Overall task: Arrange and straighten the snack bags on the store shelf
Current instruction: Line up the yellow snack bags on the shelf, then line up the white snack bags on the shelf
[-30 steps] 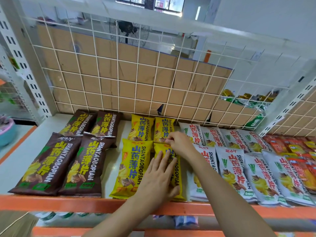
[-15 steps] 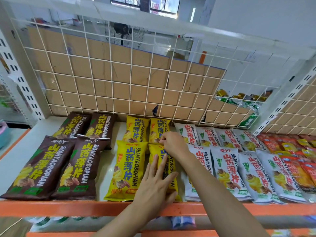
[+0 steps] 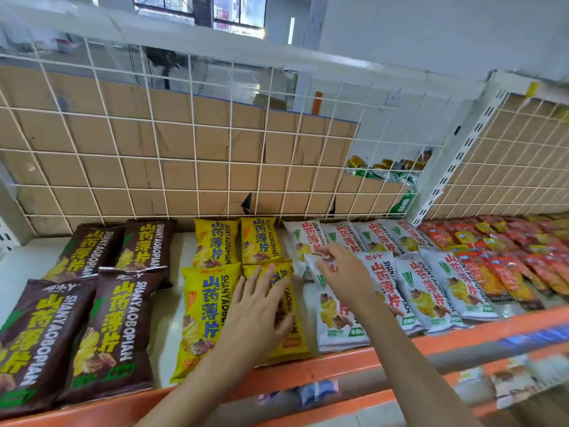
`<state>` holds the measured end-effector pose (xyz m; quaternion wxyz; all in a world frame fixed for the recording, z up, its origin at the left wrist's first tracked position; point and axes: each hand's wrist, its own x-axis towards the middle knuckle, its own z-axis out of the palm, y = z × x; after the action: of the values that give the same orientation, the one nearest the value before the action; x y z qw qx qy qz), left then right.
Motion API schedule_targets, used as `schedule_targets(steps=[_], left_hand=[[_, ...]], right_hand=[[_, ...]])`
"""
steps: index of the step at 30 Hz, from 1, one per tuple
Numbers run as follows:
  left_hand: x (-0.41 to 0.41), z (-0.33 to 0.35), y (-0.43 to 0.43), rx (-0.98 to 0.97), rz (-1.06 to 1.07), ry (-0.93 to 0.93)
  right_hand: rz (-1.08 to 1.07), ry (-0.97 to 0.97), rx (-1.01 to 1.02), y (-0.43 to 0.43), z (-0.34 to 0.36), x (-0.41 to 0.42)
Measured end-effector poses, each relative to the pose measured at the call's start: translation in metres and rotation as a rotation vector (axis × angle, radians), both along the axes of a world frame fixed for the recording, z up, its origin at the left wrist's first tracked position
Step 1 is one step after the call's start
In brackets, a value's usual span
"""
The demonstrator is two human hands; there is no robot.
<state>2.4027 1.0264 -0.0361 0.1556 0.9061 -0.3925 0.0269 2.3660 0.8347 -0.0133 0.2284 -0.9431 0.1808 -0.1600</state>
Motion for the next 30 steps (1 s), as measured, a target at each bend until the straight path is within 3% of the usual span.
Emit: schedule_targets(steps=[10, 22, 30], left_hand=[[0.015, 0.015, -0.051, -0.02, 0.011, 0.045], [0.026, 0.016, -0.147, -0.038, 0.214, 0.094], [0.042, 0.015, -0.185, 0.02, 0.365, 0.149]], right_hand=[[-0.07, 0.067, -0.077, -0.054, -0.001, -0.038], [0.123, 0.064, -0.046, -0.156, -0.009, -0.025], [0.109, 0.181, -0.035, -0.215, -0.026, -0.006]])
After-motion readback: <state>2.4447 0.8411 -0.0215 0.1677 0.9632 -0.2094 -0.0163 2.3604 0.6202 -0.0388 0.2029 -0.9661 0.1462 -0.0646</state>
